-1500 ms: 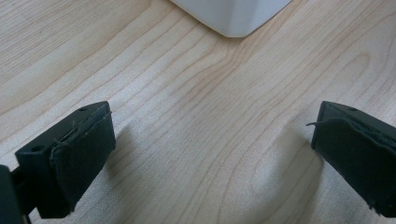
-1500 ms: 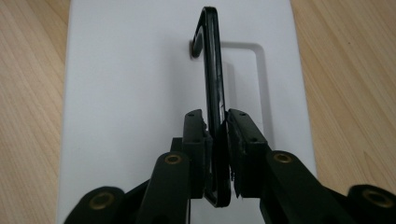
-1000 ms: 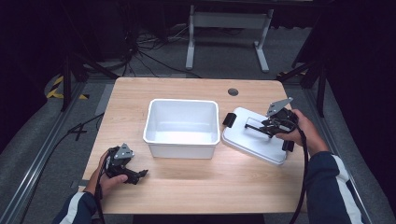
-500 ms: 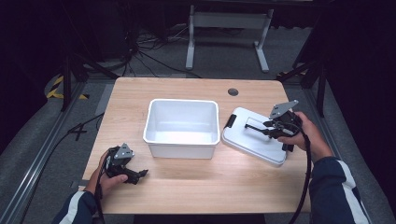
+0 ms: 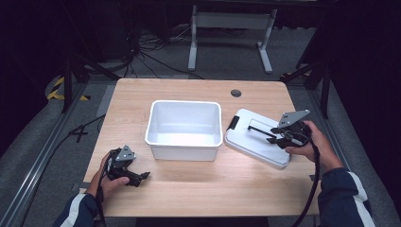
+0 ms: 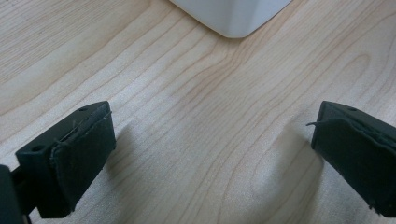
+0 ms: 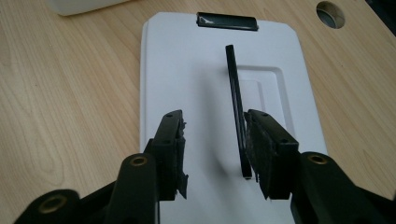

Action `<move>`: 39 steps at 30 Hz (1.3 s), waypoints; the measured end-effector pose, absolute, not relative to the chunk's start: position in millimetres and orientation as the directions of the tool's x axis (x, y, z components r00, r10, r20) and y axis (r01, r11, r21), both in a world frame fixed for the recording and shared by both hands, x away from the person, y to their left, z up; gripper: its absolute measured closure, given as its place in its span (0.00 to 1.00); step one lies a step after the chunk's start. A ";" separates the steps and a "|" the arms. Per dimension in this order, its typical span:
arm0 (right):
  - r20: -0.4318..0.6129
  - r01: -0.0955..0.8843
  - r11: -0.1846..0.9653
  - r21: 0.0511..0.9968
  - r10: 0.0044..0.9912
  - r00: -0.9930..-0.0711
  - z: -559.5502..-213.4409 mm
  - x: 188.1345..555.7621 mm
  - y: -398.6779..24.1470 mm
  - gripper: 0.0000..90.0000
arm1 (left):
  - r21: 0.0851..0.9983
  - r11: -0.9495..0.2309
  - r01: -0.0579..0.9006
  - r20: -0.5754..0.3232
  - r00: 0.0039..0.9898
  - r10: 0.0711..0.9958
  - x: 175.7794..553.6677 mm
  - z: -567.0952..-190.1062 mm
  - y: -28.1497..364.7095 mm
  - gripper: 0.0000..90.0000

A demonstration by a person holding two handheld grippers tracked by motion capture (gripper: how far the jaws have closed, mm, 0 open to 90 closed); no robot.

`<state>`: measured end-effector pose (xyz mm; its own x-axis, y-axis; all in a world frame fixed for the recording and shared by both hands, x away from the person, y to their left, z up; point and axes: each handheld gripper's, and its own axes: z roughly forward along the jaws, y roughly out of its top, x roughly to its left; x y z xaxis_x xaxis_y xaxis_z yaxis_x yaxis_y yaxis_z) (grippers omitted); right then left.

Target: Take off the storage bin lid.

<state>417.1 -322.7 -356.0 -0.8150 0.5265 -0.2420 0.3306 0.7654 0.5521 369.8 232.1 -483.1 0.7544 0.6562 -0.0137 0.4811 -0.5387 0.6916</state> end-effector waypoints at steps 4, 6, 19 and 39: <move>-0.238 0.338 0.752 0.567 0.542 -0.806 -356.1 410.8 -327.0 0.61 | 0.691 -0.537 0.484 -0.017 0.754 0.657 369.4 -483.2 232.1 0.00; -0.234 0.346 0.741 0.575 0.555 -0.798 -356.9 407.0 -330.0 0.59 | 0.691 -0.537 0.484 -0.017 0.754 0.657 369.4 -483.2 232.0 0.00; -0.253 0.348 0.719 0.602 0.585 -0.770 -364.4 384.6 -347.0 0.51 | 0.691 -0.537 0.484 -0.017 0.754 0.657 369.4 -483.2 232.0 0.00; -0.246 0.367 0.670 0.645 0.637 -0.730 -385.2 357.2 -368.5 0.45 | 0.691 -0.537 0.484 -0.018 0.753 0.657 369.4 -483.3 232.0 0.00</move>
<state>357.2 -368.5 -385.2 -0.7304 0.6372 -0.2460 0.3671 0.6699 0.6453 369.4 232.0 -483.3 0.7533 0.6574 -0.0175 0.4843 -0.5366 0.6910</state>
